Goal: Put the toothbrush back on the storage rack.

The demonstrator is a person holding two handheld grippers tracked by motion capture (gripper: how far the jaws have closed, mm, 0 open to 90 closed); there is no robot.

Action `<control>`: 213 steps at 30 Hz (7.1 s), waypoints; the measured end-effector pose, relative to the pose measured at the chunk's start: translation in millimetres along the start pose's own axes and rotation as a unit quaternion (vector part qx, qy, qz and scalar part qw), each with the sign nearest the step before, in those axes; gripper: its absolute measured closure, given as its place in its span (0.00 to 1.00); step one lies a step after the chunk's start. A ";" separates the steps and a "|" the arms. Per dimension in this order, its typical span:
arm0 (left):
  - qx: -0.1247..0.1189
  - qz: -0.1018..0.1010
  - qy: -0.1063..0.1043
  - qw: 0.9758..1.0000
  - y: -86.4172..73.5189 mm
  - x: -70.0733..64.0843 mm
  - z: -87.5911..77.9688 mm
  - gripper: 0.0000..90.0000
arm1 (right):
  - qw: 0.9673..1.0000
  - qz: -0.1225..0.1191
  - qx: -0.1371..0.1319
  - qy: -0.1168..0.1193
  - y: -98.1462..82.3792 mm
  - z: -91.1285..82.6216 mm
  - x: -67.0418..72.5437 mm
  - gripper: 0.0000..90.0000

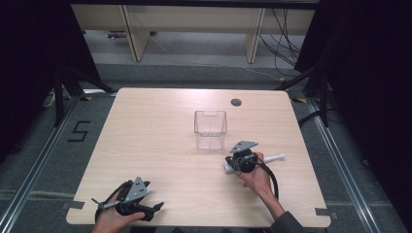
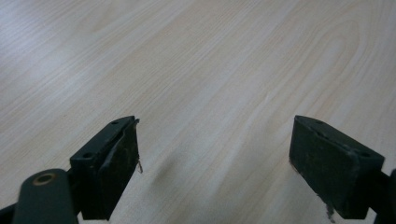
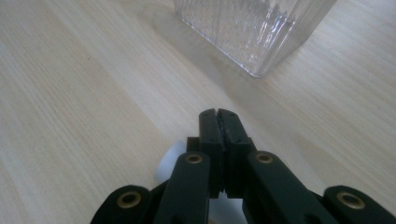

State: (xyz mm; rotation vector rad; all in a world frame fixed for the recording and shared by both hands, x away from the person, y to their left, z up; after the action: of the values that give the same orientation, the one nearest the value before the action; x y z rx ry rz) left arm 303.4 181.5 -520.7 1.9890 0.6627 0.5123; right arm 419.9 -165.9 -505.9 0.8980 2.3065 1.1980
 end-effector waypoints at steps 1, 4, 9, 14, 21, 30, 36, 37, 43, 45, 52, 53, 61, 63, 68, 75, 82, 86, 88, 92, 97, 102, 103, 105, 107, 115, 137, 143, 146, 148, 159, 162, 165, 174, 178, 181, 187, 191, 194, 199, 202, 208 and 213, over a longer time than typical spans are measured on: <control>0.001 0.006 -0.001 1.000 0.5 1.0 -1.0 0.17 | 1.000 0.000 -0.008 -0.006 -1.2 0.6 0.8 1.00; -0.003 0.003 -0.002 1.000 1.3 0.4 -0.4 0.17 | 1.000 -0.002 0.002 0.005 -3.4 -2.7 2.0 1.00; 0.000 0.004 -0.001 1.000 0.9 0.1 -0.5 0.17 | 1.000 -0.008 0.014 0.004 -9.4 -9.8 0.5 0.99; 0.006 0.006 -0.002 1.000 1.5 0.3 -1.1 0.17 | 1.000 -0.003 0.012 0.007 -13.4 -16.0 0.4 0.99; 0.001 0.005 -0.001 1.000 0.7 0.8 -0.7 0.17 | 1.000 -0.011 0.020 0.011 -19.5 -20.5 -0.1 0.99; 0.001 -0.001 0.000 1.000 0.3 -0.2 -0.1 0.17 | 0.999 -0.001 0.032 0.008 -25.4 -32.0 -6.1 0.98; 0.001 0.003 -0.005 1.000 0.3 -0.4 0.7 0.17 | 0.999 0.003 0.035 0.004 -28.3 -36.5 -11.3 0.98; 0.001 0.004 -0.004 1.000 0.3 -0.3 0.6 0.17 | 0.999 0.026 0.038 -0.010 -28.6 -38.1 -9.8 0.98; 0.002 0.004 -0.007 1.000 0.4 -0.7 0.5 0.17 | 1.000 0.011 0.025 -0.012 -30.1 -38.2 -16.8 0.98; 0.001 0.004 -0.006 1.000 0.3 -0.7 0.7 0.17 | 0.999 0.025 0.040 -0.011 -30.4 -40.6 -16.2 0.98; 0.003 0.004 -0.006 1.000 0.5 0.2 0.4 0.17 | 0.999 0.024 0.030 -0.017 -31.5 -41.5 -22.2 0.98; 0.002 0.002 -0.007 1.000 0.4 0.1 0.3 0.17 | 0.999 0.027 0.041 -0.014 -31.5 -43.4 -22.7 0.98; 0.005 0.000 -0.007 1.000 0.3 0.0 0.1 0.17 | 0.997 0.052 0.048 -0.019 -33.7 -47.4 -28.1 0.98; 0.003 0.001 -0.006 1.000 0.3 0.2 0.3 0.17 | 0.997 0.055 0.049 -0.020 -34.1 -49.5 -30.8 0.98; 0.007 0.005 -0.005 1.000 0.6 0.7 -0.1 0.17 | 0.996 0.062 0.048 -0.031 -36.5 -53.7 -38.1 0.98; 0.003 0.002 -0.007 1.000 0.1 -0.8 1.0 0.17 | 0.996 0.063 0.047 -0.039 -39.8 -57.3 -47.8 0.98; 0.003 0.002 -0.006 1.000 -0.1 -0.8 1.2 0.17 | 0.995 0.080 0.048 -0.045 -40.8 -59.0 -51.8 0.98; 0.006 0.002 -0.006 1.000 -0.3 -0.4 1.4 0.17 | 0.995 0.073 0.051 -0.043 -41.1 -59.6 -57.4 0.98; 0.004 0.001 -0.006 1.000 -0.3 -0.7 1.3 0.17 | 0.996 0.068 0.043 -0.044 -42.2 -58.3 -59.7 0.98; 0.008 0.001 -0.009 1.000 -0.4 -0.4 1.2 0.17 | 0.994 0.085 0.049 -0.052 -41.8 -58.8 -57.8 0.98; 0.008 0.003 -0.005 1.000 -0.9 -0.2 1.6 0.17 | 0.996 0.065 0.048 -0.047 -36.3 -59.6 -58.4 0.97; 0.006 0.000 -0.004 1.000 -1.2 -0.3 1.8 0.17 | 0.997 0.037 0.044 -0.054 -22.0 -61.4 -59.7 0.96; 0.006 -0.001 -0.005 1.000 -1.3 -0.2 1.7 0.17 | 0.997 0.019 0.042 -0.062 -18.9 -61.7 -63.2 0.95; 0.006 0.001 -0.006 1.000 -1.3 0.5 1.6 0.17 | 0.997 0.026 0.041 -0.067 -15.1 -61.4 -65.7 0.94; 0.006 0.001 -0.005 1.000 -1.2 0.3 1.8 0.17 | 0.996 0.010 0.036 -0.075 -13.1 -58.6 -71.9 0.92; 0.009 0.003 -0.004 1.000 -1.3 1.2 1.1 0.17 | 0.993 -0.007 0.085 -0.084 -3.5 -52.5 -81.1 0.76; 0.007 0.002 -0.005 1.000 -1.3 0.5 1.6 0.17 | 0.975 0.008 0.219 -0.049 7.4 -13.3 -106.5 0.66; 0.007 0.001 -0.005 1.000 -1.3 0.5 1.3 0.17 | 0.971 0.013 0.235 -0.036 5.6 -4.9 -111.1 0.67; 0.007 0.001 -0.003 1.000 -1.7 0.3 2.0 0.17 | 0.970 0.012 0.240 -0.037 7.5 -2.2 -112.0 0.69; 0.009 0.002 -0.004 1.000 -1.6 0.6 1.7 0.17 | 0.969 0.010 0.244 -0.031 8.3 -0.9 -113.0 0.71; 0.008 0.001 -0.004 1.000 -1.6 0.5 1.8 0.17 | 0.964 0.028 0.266 -0.017 11.6 3.4 -119.5 0.74; 0.008 0.002 -0.004 1.000 -1.5 0.6 1.6 0.17 | 0.960 0.033 0.279 -0.014 12.8 4.3 -120.0 0.74; 0.008 0.003 -0.004 1.000 -1.4 0.7 1.7 0.17 | 0.957 0.030 0.289 -0.009 13.2 5.1 -122.0 0.74; 0.007 0.002 -0.005 1.000 -1.2 0.6 1.5 0.17 | 0.943 0.050 0.329 -0.011 17.7 7.4 -120.2 0.74; 0.006 0.000 -0.006 1.000 -1.3 0.2 1.9 0.17 | 0.944 0.034 0.329 -0.010 14.8 4.8 -122.8 0.74; 0.009 0.003 -0.005 1.000 -1.4 0.9 1.6 0.17 | 0.943 0.051 0.328 -0.022 18.4 -1.5 -123.8 0.74; 0.001 -0.006 -0.006 1.000 -1.4 -0.6 2.4 0.17 | 0.957 0.037 0.284 -0.035 24.5 -17.8 -132.6 0.74; 0.010 0.003 -0.004 1.000 -1.5 1.2 1.5 0.17 | 0.966 0.042 0.252 -0.040 31.2 -30.6 -136.5 0.74; 0.011 0.003 -0.004 1.000 -1.6 1.3 1.6 0.17 | 0.972 0.043 0.228 -0.042 37.8 -40.8 -140.1 0.74; 0.002 -0.002 -0.001 1.000 -0.8 1.9 1.0 0.17 | 0.982 0.050 0.173 -0.051 48.1 -53.2 -143.2 0.74; 0.006 -0.001 -0.002 1.000 -1.2 2.0 1.2 0.17 | 0.984 0.057 0.158 -0.059 52.4 -56.2 -141.6 0.74; 0.004 -0.001 -0.001 1.000 -1.4 1.5 1.4 0.17 | 0.991 0.048 0.115 -0.051 61.1 -54.6 -137.8 0.74; 0.003 0.000 0.000 1.000 -1.1 1.6 1.3 0.17 | 0.992 0.072 0.088 -0.048 71.0 -51.3 -132.8 0.74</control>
State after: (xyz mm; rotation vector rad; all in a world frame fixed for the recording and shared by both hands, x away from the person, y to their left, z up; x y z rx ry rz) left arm 305.1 182.1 -522.1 1.9950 0.6656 0.5095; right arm 510.6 -257.2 -412.2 1.1745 2.3305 0.9936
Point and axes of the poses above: each handheld gripper's, and its own axes: z roughly forward along the jaws, y roughly out of its top, x roughly to its left, the point moved 2 cm from there along z, roughly forward along the jaws, and after that the axes turned 14 degrees about -x, right-handed, at the moved point
